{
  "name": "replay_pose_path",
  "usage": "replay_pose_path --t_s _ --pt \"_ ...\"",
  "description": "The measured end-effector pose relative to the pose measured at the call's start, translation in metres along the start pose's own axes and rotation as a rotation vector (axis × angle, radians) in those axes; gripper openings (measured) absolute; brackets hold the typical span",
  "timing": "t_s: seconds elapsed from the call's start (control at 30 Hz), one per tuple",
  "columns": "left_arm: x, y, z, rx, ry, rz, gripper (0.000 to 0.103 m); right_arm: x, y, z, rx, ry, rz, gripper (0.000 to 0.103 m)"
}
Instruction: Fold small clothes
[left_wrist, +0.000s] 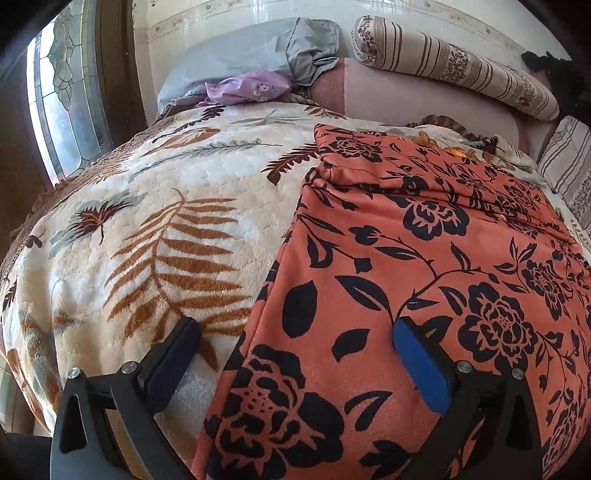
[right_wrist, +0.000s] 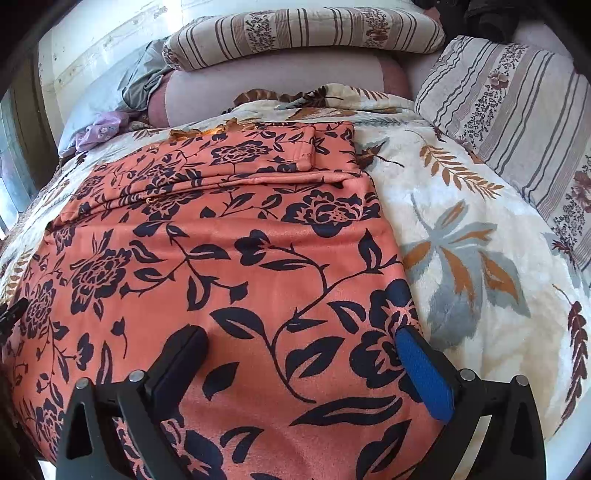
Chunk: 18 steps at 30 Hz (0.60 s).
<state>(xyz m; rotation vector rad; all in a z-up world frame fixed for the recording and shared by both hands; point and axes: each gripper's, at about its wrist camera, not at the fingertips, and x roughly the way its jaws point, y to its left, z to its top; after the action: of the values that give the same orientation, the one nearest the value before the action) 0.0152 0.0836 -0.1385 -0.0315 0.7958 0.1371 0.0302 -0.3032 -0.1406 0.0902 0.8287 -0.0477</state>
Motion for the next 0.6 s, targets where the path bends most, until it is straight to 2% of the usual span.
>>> replay_pose_path --t_s 0.27,0.43,0.53,0.6 --pt "-0.006 0.000 -0.004 -0.006 -0.004 0.006 0.103 -0.003 0.002 -0.003 0.013 0.000 -0.026 0.103" --pt "-0.010 0.003 -0.009 -0.001 -0.004 -0.004 0.103 -0.010 0.001 -0.009 0.029 0.039 -0.017 0.103" --pt "-0.012 0.002 -0.009 0.001 0.005 0.002 0.103 -0.025 0.000 -0.023 0.070 0.082 0.012 0.102" --pt "-0.013 0.002 -0.003 0.006 0.049 0.002 0.103 -0.041 -0.005 -0.037 0.132 0.117 0.093 0.103"
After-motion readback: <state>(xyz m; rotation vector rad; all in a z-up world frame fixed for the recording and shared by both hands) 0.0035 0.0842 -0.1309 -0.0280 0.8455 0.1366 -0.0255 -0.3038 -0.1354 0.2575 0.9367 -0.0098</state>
